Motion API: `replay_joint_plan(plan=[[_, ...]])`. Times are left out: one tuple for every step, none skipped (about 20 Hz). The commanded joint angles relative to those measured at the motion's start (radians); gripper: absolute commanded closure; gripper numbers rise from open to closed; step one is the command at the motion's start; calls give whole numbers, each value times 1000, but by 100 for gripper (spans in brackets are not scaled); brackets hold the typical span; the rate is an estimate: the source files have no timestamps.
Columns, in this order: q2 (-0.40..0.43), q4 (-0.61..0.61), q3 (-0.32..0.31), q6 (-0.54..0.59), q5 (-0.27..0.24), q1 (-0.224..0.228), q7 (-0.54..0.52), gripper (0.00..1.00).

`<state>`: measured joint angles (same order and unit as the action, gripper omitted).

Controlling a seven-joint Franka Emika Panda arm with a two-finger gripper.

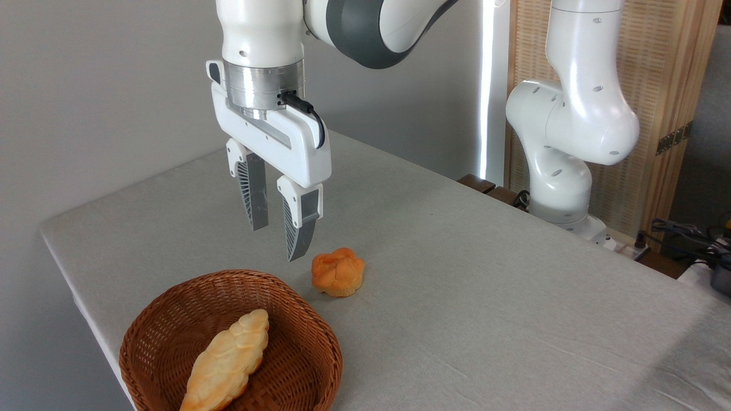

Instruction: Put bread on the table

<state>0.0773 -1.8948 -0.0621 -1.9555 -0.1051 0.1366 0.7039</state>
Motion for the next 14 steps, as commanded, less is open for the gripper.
replay_joint_plan(plan=[[-7, 2, -22, -40, -1, 6, -37, 0], [-7, 0, -22, -40, 1, 6, -37, 0], [-10, 0, -22, -48, -1, 5, -37, 0], [-19, 0, -22, -62, -1, 5, -38, 0], [-28, 0, -22, -71, -1, 5, -38, 0], [-42, -1, -24, -80, -1, 5, -43, 0], [-54, -1, -22, -91, -1, 5, -66, 0], [-66, -1, -22, -111, -1, 5, -99, 0], [-79, -6, -24, -137, -1, 5, -130, 0], [-83, -6, -24, -149, -1, 5, -147, 0], [-97, -6, -25, -176, -1, 3, -187, 0], [-105, -6, -33, -210, -2, 3, -240, 0], [-111, -6, -35, -226, -2, 3, -266, 0], [-125, -6, -35, -255, -2, 3, -308, 0]])
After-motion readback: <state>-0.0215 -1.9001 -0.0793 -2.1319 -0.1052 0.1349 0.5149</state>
